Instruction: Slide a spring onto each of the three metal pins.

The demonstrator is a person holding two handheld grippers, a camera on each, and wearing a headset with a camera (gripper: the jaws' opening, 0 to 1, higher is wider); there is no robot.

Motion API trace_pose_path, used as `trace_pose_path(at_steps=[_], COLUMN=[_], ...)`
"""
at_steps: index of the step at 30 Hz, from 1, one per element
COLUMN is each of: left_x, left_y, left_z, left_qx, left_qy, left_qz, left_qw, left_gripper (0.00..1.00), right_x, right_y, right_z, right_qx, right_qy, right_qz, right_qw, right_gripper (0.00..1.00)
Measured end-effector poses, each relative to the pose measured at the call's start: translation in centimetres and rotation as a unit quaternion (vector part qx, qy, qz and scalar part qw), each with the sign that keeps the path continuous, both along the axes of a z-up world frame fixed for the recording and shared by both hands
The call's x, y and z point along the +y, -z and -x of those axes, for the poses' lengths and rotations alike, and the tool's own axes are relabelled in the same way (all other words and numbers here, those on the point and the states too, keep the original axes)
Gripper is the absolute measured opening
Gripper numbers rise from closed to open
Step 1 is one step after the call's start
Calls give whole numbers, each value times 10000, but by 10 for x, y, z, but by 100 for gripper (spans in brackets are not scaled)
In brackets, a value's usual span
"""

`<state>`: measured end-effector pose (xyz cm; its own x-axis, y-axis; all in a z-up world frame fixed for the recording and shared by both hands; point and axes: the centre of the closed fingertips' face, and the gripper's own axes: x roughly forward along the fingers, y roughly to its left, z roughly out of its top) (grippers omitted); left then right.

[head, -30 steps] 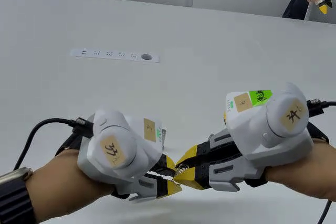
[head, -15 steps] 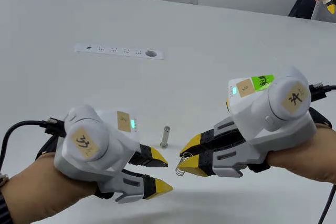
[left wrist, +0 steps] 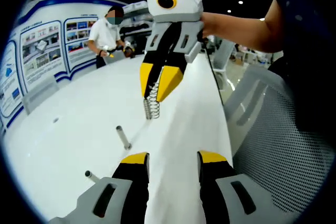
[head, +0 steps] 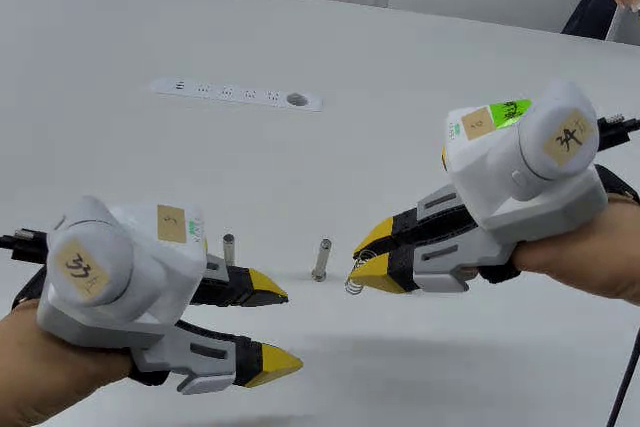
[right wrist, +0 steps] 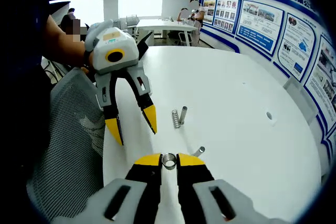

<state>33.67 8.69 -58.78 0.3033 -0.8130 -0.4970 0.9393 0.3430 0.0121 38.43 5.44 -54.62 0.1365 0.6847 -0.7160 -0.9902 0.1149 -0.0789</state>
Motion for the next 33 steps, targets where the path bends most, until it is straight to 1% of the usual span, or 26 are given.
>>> trace_pose_path(at_steps=[3,4,10,14,17,26,33], left_x=[8,12,30,43,50,65,71], left_y=[1,2,3,3,2,-1,0], left_z=[-1,-1,-2,-5,-6,-7,-9], left_qx=[9,37,81,106,107,150,209], left_qy=[-103,-157,-434,-726,-873,-1259,-1432], left_qz=[53,67,127,197,250,393,429], left_qw=[9999,9998,9989,9971,9958,9911,9885], left_gripper=[42,43,48,53,56,61,66], right_x=[0,1,4,9,12,18,22], right_y=[-3,-5,-8,-8,-8,0,7], right_z=[-8,-11,-22,-29,-34,-49,-56], right_qx=[-46,-57,-109,-127,-135,-86,-1], right_qy=[29,37,59,76,90,153,174], right_qz=[10,7,1,-8,-24,-42,-45], right_qw=[10000,10000,9999,9999,9999,9998,9998], right_gripper=[12,12,12,12,12,12,12])
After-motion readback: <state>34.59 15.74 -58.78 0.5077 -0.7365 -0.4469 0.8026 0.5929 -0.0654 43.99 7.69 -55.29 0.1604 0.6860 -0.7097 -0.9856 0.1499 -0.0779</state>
